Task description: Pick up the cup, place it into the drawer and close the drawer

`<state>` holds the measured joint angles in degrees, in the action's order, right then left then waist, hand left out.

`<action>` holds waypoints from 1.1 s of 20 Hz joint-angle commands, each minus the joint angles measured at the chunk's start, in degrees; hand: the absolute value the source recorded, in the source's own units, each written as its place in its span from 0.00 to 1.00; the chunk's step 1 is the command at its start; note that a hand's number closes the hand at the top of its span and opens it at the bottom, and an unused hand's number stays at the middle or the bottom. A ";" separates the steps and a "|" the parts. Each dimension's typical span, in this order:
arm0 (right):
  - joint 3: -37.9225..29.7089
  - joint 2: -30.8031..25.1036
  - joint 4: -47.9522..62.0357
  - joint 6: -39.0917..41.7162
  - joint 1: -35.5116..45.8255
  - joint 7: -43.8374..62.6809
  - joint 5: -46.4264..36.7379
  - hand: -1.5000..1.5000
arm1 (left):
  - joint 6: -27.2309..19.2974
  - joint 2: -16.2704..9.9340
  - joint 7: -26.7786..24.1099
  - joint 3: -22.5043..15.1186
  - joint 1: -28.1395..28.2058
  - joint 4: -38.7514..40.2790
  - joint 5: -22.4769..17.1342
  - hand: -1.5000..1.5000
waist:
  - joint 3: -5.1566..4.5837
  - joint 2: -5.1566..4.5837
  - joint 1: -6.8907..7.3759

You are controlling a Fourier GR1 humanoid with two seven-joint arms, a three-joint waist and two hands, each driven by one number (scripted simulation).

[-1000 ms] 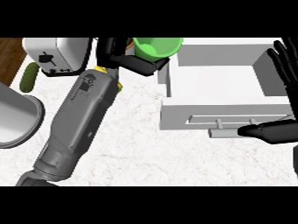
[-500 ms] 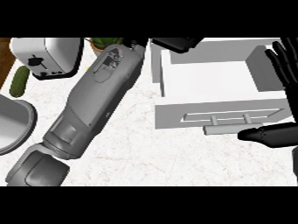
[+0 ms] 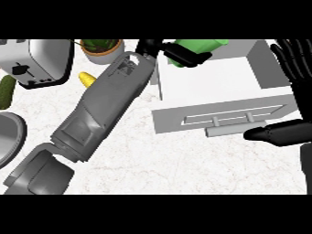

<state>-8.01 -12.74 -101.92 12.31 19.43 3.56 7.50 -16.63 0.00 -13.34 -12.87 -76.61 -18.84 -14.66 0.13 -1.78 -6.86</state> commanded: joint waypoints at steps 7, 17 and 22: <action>2.21 0.66 -0.60 1.98 2.33 0.33 1.60 0.00 | 2.17 0.00 -1.34 -6.40 3.80 2.32 -4.27 0.00 | -0.05 -1.16 -5.03; 11.21 1.29 0.24 16.23 4.20 2.47 12.63 1.00 | 3.07 0.00 -10.32 -2.56 3.94 -4.64 -16.25 0.00 | -0.15 -1.00 -4.47; 16.87 -7.05 -0.73 24.64 1.29 8.24 8.82 1.00 | -0.35 0.00 -15.25 -2.43 6.49 -5.18 -19.89 0.00 | -0.19 0.25 -2.31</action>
<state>5.37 -15.21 -101.97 31.56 22.04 8.51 17.76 -14.98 0.00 -25.14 -15.58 -71.32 -23.28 -31.87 -0.04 -2.19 -10.31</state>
